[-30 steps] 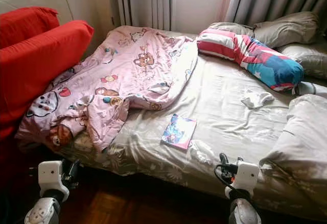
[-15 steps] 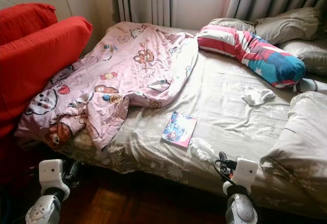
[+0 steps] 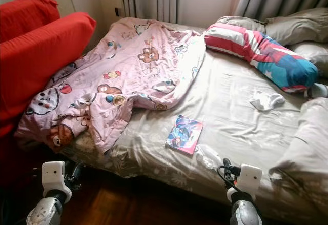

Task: Clean up the room

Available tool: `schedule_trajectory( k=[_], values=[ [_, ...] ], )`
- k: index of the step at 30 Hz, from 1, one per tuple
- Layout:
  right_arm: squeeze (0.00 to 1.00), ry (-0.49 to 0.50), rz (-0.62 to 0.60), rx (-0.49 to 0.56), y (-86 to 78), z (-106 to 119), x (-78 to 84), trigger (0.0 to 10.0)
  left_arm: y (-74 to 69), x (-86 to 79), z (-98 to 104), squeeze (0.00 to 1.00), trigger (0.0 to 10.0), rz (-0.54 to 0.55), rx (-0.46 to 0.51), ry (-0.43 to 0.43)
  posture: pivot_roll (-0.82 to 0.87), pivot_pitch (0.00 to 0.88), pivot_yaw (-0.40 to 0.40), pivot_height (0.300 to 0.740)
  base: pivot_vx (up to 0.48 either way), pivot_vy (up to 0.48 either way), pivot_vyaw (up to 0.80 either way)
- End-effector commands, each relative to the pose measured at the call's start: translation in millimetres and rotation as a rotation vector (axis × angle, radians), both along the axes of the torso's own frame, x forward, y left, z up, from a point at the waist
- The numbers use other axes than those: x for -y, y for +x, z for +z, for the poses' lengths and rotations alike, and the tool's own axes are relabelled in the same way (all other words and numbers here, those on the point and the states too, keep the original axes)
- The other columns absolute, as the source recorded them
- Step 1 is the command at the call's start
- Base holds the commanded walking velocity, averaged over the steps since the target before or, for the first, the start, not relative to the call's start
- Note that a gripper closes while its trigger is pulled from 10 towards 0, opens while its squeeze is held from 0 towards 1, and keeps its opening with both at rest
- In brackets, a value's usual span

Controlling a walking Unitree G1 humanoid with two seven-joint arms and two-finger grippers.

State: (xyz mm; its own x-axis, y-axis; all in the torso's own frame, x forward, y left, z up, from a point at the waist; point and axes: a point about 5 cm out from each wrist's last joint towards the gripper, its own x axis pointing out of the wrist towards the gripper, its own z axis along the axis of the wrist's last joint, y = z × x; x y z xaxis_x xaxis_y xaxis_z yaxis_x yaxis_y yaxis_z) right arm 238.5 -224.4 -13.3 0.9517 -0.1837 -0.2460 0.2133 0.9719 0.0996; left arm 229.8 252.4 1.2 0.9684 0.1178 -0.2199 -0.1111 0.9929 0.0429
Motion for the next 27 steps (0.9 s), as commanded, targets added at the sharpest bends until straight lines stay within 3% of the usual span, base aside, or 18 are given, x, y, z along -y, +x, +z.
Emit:
schedule_trajectory(
  k=[1,20,27],
  values=[
    [0.0,-0.008,-0.03,-0.018,-4.4,-1.2,10.9,10.0,4.6,7.5,2.0,0.0,10.0,-0.022,0.013,-0.01,-0.02,0.043,-0.037,0.74,0.296,0.0,0.0],
    [0.0,-0.026,0.016,-0.005,1.3,3.0,9.3,10.0,3.6,9.7,3.6,0.0,10.0,-0.035,0.016,-0.008,-0.02,0.049,-0.04,0.74,0.296,0.0,0.0],
    [0.0,-0.001,0.01,-0.006,1.3,2.4,8.5,10.0,8.1,11.2,6.6,0.0,10.0,-0.035,0.023,-0.006,-0.03,0.074,-0.041,0.74,0.201,0.0,0.53]
  ],
)
